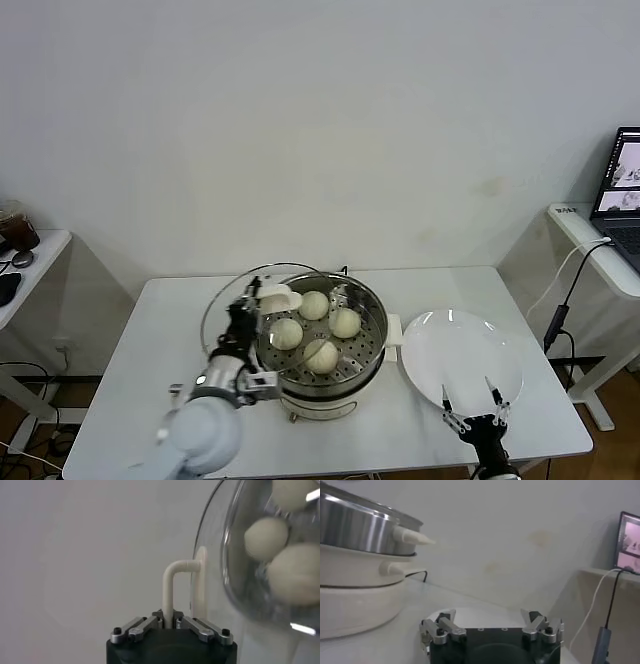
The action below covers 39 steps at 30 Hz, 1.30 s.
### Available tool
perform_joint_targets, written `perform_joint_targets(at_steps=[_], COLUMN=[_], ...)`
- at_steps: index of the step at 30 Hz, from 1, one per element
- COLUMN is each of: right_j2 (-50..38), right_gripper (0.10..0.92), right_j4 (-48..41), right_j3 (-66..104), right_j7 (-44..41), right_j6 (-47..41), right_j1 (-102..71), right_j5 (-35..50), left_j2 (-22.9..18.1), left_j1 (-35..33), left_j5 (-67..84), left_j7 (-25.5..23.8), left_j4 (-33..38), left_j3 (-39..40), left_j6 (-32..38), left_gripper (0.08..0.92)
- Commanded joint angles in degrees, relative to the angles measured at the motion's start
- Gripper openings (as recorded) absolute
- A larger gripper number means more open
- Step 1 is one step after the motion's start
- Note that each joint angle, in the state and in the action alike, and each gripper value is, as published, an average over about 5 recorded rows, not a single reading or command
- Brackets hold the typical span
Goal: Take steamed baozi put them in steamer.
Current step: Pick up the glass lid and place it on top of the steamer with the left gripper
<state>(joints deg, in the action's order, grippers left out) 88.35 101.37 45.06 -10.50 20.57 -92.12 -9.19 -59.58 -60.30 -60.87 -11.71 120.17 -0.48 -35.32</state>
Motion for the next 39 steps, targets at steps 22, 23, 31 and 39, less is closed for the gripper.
perform_joint_targets(at_steps=[22,23,31,39], right_j2=[-0.5,-0.5,-0.6,-0.7], right_gripper=[0.823,0.823,0.823,0.823], right_j4=[-1.2,-1.2,-1.2,-1.1], right_j3=[-0.7,-0.7,-0.7,-0.7], right_j7=[0.5,0.5,0.4,0.3], right_j6=[0.4,0.4,0.4,0.4], right_j1=[0.4,0.4,0.2,0.0], right_j5=[-1.0,-1.0,-1.0,-1.0], left_j2=[-13.4,-13.5,-14.1,-14.0], left_j1=[6.2,6.2,6.1,5.1], left_j5=[-20.8,-20.8,-21.0,-21.1], left_j7=[-6.6,-6.6,-5.8,-5.6], left_j4=[-9.6,-9.7,-10.6,-10.7], left_j3=[12.6,12.5,11.8,11.2], left_j6=[-1.8,-1.8,-1.5,-1.4], left_gripper=[0.173,0.173,0.173,0.173])
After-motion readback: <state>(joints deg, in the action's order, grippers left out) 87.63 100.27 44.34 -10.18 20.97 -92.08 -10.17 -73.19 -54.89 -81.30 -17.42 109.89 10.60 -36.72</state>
